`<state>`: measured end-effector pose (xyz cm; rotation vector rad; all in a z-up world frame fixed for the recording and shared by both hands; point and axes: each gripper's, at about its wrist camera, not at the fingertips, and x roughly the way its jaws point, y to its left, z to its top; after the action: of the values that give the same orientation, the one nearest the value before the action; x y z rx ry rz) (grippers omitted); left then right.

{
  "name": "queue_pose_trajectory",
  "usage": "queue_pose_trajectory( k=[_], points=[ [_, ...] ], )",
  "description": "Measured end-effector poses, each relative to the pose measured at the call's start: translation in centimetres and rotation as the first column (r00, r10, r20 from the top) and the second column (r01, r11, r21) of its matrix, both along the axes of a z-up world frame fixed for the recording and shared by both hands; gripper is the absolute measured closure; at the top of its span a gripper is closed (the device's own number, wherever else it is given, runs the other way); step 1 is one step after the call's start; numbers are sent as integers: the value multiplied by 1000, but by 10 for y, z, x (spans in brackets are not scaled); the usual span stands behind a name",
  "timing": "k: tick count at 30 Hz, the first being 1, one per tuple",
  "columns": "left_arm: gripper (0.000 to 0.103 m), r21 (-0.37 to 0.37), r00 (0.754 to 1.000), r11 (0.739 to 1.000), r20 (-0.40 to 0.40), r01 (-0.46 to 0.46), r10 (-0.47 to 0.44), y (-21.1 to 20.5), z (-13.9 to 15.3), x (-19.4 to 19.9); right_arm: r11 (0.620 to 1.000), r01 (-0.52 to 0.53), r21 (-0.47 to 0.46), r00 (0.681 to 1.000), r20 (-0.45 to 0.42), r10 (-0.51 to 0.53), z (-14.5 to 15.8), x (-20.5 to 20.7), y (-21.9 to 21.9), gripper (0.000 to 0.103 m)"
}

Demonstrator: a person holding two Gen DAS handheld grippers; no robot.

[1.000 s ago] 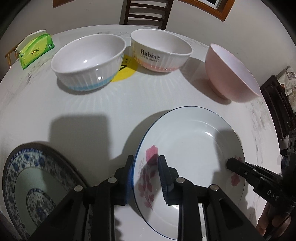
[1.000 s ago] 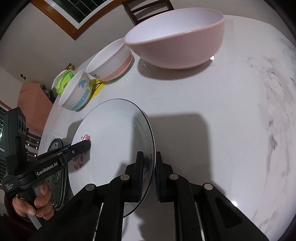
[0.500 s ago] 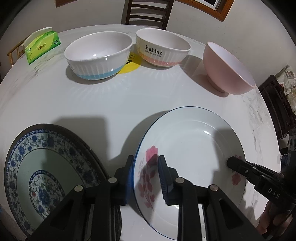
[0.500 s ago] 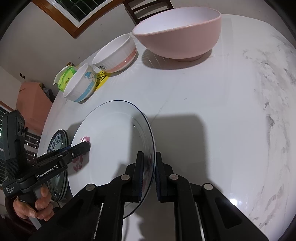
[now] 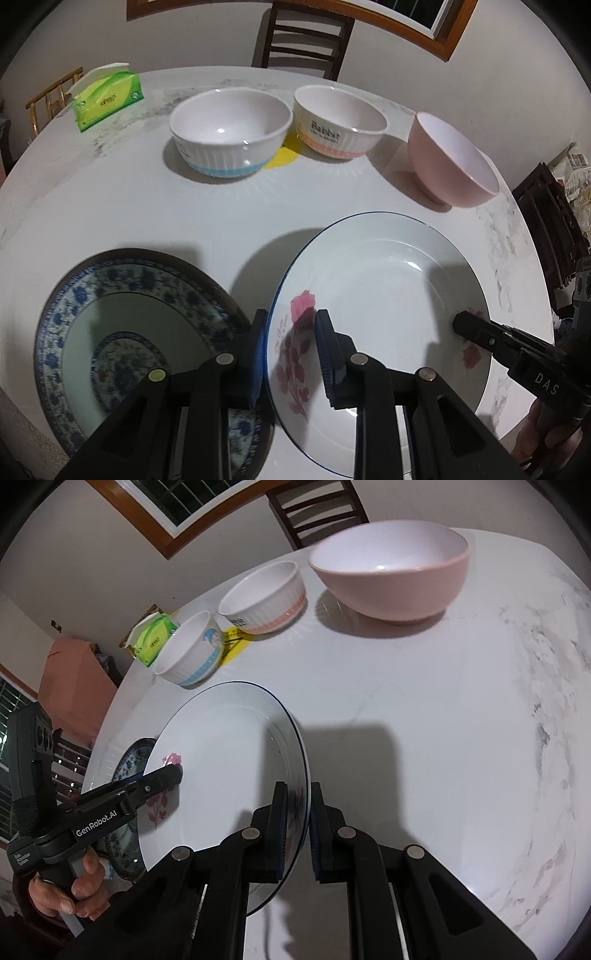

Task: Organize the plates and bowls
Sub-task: 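Carry the pink-flowered plate onto the blue floral plate stack with both grippers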

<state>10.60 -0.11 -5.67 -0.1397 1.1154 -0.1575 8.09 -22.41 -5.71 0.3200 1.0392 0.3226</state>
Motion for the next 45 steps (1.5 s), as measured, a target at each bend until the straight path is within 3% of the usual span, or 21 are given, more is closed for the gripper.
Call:
queue_pose_trajectory(
  k=[10, 20, 34, 45],
  points=[
    [78, 5, 997, 998, 41, -64, 64, 42, 23, -7, 997, -71, 25, 997, 43, 69, 19, 7, 43, 92],
    [78, 21, 988, 989, 47, -149, 148, 103, 32, -26, 985, -167, 47, 985, 37, 166, 18, 11, 97, 92],
    [78, 18, 972, 972, -6, -235, 235, 165, 14, -45, 962, -271, 23, 962, -30, 272, -1, 5, 158, 92],
    [78, 21, 971, 971, -37, -237, 238, 177, -1, -44, 958, -288, 2, 955, -75, 287, -11, 3, 171, 92]
  ],
)
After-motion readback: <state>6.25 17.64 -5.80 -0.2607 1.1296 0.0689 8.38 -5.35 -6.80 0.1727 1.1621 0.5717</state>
